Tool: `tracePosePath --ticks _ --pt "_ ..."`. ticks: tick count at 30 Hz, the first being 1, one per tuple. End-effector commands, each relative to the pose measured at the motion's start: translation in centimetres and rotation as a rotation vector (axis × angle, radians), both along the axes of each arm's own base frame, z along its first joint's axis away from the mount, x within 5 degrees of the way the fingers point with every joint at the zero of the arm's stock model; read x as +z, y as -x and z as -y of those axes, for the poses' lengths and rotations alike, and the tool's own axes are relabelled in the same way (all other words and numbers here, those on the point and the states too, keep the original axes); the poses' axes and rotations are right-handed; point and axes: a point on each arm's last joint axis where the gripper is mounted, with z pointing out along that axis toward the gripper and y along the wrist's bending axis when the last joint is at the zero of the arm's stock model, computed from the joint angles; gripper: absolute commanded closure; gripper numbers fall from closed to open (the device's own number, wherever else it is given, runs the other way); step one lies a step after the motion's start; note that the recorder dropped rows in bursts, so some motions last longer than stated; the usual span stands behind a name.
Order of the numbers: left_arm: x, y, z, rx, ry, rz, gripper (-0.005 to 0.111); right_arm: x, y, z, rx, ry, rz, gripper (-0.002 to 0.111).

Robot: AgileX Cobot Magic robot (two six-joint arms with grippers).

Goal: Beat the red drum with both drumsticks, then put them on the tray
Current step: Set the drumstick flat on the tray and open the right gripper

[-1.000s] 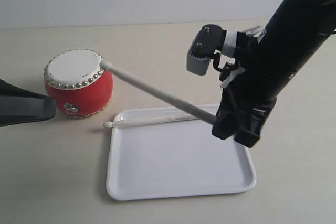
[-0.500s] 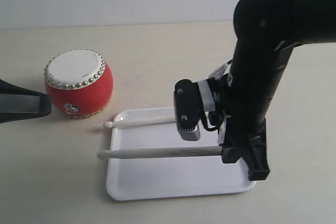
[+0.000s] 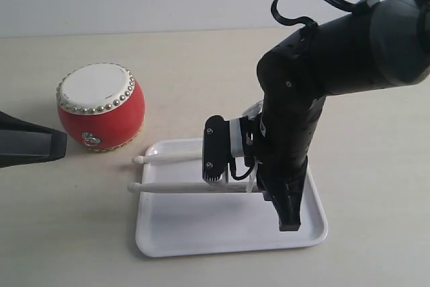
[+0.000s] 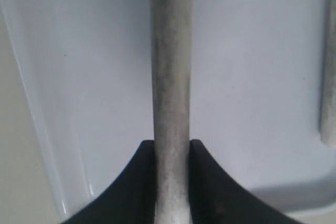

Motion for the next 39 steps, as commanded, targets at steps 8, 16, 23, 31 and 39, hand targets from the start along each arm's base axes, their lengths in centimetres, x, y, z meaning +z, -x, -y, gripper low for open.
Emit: tracePosePath --ticks 8,16,23,31,39 --pt "0.0 0.3 0.0 -0.02 0.0 -0.005 0.107 -0.5 -0.5 -0.2 0.029 -0.002 0.047 0.108" --pt "0.0 0.3 0.0 -0.03 -0.005 0.006 0.107 -2.0 -0.6 0.0 0.04 0.058 0.018 0.108" --pt "0.0 0.4 0.1 -0.038 -0.007 0.01 0.107 -2.4 -0.6 0.0 -0.021 0.06 0.014 0.108" --pt "0.0 0.4 0.1 -0.038 -0.007 0.01 0.107 -2.4 -0.8 -0.1 -0.019 0.042 0.03 0.085" --pt "0.0 0.4 0.1 -0.038 -0.007 0.01 0.107 -2.0 -0.8 -0.1 -0.035 0.033 0.039 0.063"
